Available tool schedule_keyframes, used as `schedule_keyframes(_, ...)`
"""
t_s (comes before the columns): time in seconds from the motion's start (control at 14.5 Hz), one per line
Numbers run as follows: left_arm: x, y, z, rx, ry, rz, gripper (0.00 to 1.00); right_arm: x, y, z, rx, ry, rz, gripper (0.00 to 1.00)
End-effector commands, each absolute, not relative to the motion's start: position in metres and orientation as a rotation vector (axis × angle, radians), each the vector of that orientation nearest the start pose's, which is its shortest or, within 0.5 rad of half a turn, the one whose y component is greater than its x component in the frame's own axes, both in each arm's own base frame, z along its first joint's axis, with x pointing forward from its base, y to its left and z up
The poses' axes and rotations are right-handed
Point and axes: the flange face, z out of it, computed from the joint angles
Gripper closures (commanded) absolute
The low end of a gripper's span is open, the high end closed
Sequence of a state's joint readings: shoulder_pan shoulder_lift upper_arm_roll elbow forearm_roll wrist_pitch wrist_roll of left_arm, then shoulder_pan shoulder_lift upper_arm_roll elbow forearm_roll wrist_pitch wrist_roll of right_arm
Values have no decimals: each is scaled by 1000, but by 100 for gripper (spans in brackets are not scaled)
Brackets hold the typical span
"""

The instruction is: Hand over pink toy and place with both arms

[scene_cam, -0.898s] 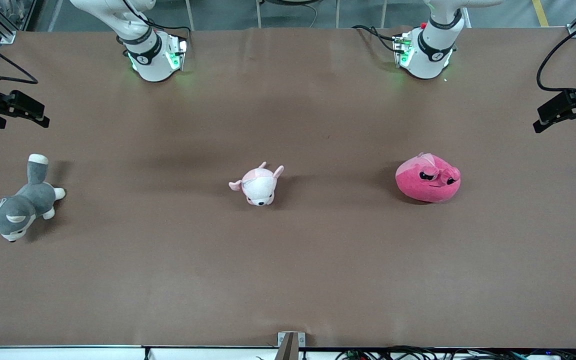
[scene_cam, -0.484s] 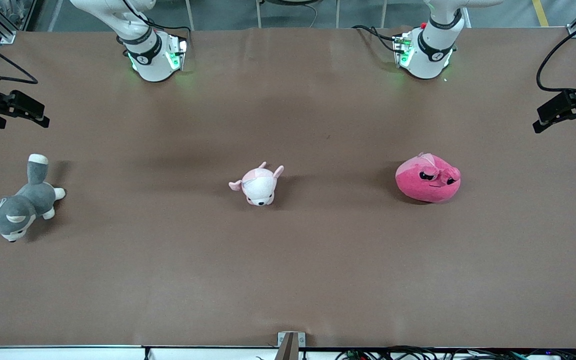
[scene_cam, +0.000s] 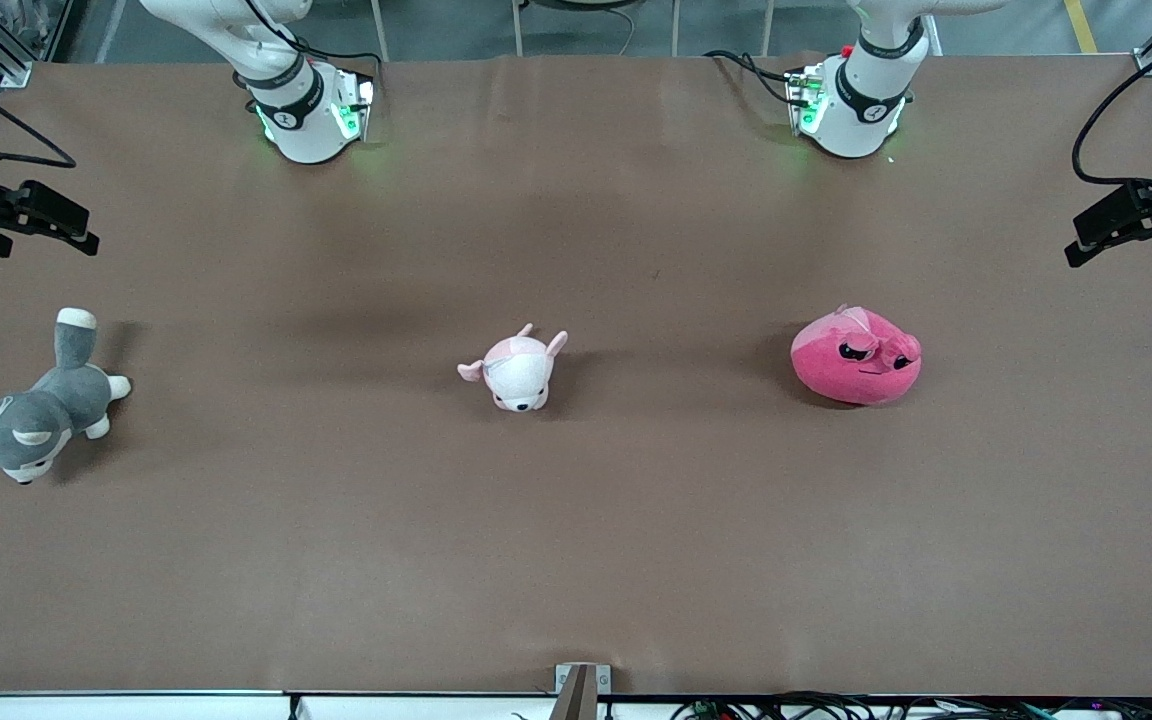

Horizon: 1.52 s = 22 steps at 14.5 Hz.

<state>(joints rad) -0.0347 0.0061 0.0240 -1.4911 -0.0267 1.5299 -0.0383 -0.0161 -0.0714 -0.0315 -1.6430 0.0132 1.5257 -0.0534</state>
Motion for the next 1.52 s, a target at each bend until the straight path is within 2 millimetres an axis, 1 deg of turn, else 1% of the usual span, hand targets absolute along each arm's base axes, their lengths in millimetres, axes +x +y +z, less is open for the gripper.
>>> schedule_keyframes(0.0, 563, -14, 639, -3158, -11, -9, 0, 519, -25, 631, -3122, -27, 61, 0)
schedule_keyframes(0.14, 572, -29, 619, -3142, 26, 53, 0, 519, -25, 631, -3122, -27, 63, 0)
schedule_keyframes(0.28, 573, -35, 615, -3137, 43, 67, 0, 519, -25, 631, -3122, -25, 63, 0)
schedule_keyframes(0.35, 576, -37, 607, -3134, 48, 91, 0, 519, -26, 631, -3122, -23, 63, 0)
schedule_keyframes(0.48, 586, -39, 582, -3129, 55, 167, 0, 519, -27, 631, -3122, -20, 63, 0)
schedule_keyframes(0.69, 591, -42, 566, -3128, 82, 216, 0, 519, -24, 631, -3122, -30, 63, 0)
schedule_keyframes(0.83, 595, -46, 546, -3130, 60, 275, 0, 519, -24, 631, -3122, -30, 63, 0)
schedule_keyframes(1.04, 590, -52, 509, -3119, 51, 354, 0, 519, -25, 631, -3122, -27, 63, 0)
schedule_keyframes(1.24, 585, -51, 464, -3112, 38, 389, 0, 519, -25, 631, -3122, -25, 63, 0)
schedule_keyframes(1.45, 581, -53, 434, -3105, -16, 400, 0, 519, -25, 631, -3122, -25, 63, 0)
